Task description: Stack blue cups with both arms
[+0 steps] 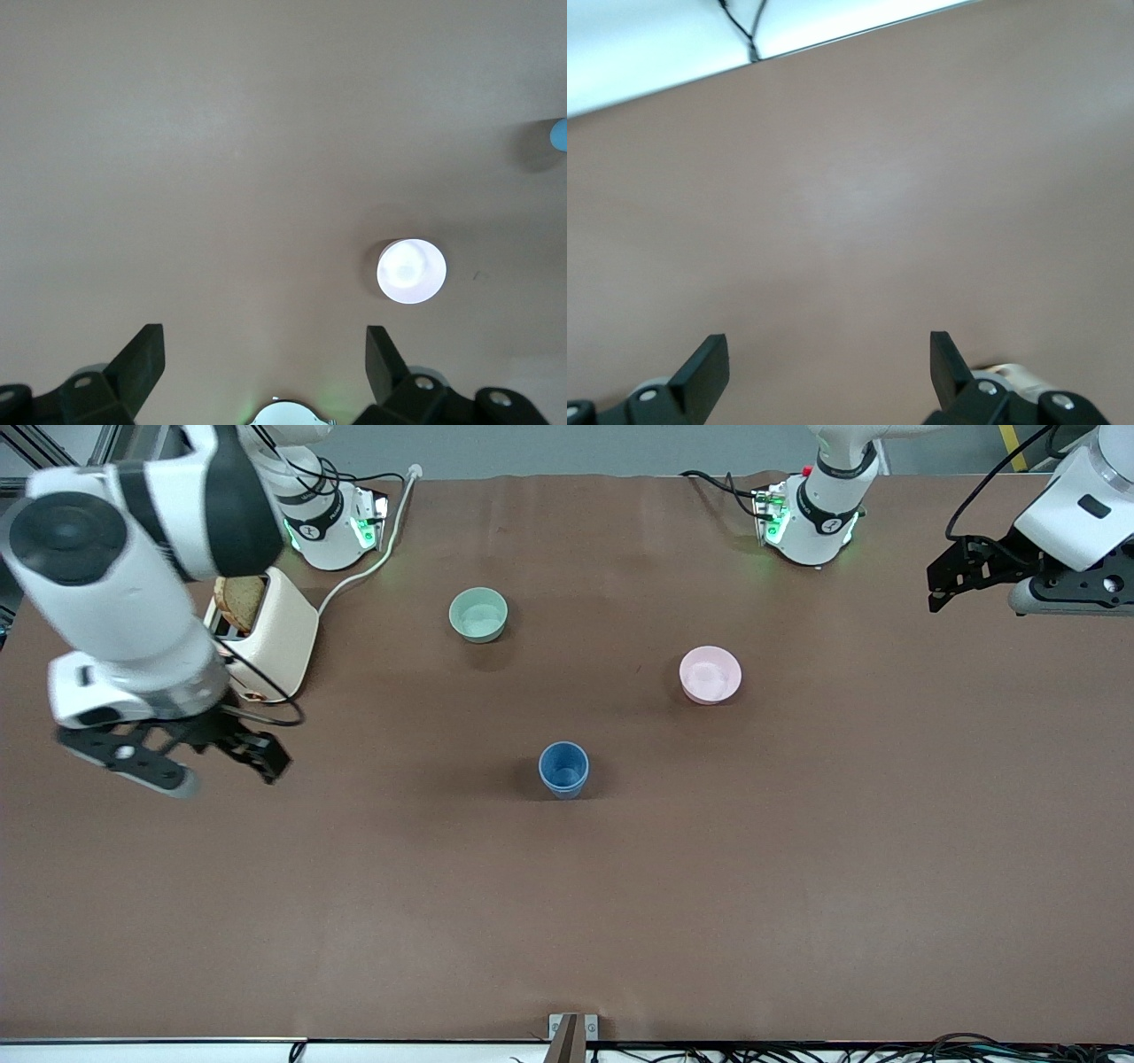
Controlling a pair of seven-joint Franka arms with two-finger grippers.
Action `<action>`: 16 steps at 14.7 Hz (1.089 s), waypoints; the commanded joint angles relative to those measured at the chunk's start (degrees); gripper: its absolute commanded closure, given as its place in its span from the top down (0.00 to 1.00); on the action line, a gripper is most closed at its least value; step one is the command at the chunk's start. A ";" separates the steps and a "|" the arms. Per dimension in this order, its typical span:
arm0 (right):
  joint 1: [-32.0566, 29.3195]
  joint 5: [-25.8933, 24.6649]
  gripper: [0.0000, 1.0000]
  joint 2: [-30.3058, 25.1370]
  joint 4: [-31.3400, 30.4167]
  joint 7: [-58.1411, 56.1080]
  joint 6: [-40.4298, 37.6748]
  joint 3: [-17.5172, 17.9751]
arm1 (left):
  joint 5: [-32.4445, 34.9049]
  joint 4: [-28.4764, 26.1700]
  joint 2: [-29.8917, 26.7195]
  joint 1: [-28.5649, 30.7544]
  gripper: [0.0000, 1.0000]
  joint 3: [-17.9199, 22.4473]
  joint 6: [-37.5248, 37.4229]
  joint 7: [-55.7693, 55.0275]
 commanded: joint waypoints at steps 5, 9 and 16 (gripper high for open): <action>-0.32 7.94 1.00 -7.60 -2.29 -23.56 -2.11 -14.84 | -0.77 0.13 -0.24 0.26 1.00 -0.33 -0.48 0.25; -4.80 12.09 1.00 -9.80 -2.11 -30.45 -5.10 -17.51 | -0.77 0.13 -0.16 0.17 1.00 -0.33 -0.56 0.08; -7.70 18.60 1.00 -9.89 -2.20 -31.42 -8.52 -14.27 | -0.77 0.13 -0.16 0.61 1.00 -0.33 -0.48 0.08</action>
